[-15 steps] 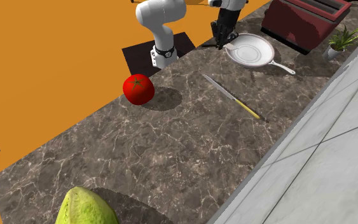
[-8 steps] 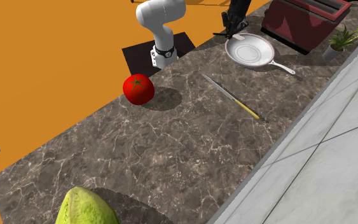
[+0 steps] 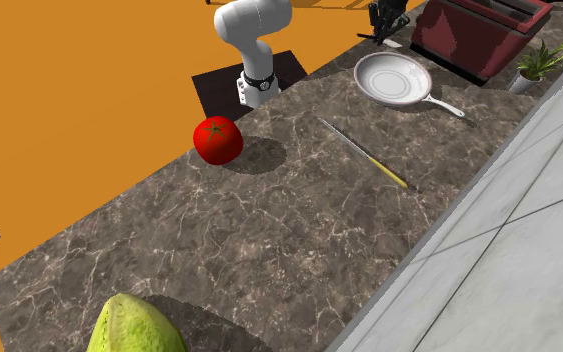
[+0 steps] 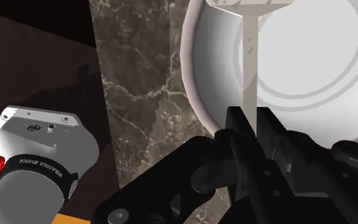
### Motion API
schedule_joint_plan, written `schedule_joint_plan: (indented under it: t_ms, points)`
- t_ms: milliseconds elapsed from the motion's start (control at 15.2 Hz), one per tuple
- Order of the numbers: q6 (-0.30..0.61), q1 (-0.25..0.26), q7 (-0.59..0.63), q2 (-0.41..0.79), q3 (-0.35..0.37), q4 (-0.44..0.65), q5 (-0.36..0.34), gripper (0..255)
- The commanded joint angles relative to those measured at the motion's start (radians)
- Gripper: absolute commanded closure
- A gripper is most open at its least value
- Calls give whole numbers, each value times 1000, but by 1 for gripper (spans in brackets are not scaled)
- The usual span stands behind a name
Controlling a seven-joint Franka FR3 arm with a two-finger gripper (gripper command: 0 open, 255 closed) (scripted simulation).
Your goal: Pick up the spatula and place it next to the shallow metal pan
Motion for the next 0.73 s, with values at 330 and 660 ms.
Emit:
schedule_joint_plan:
  t_ms: [330,660]
  points:
    - [2,-40,187,92,199,153,24,255]
    - [6,-141,326,180,394,295,4,255]
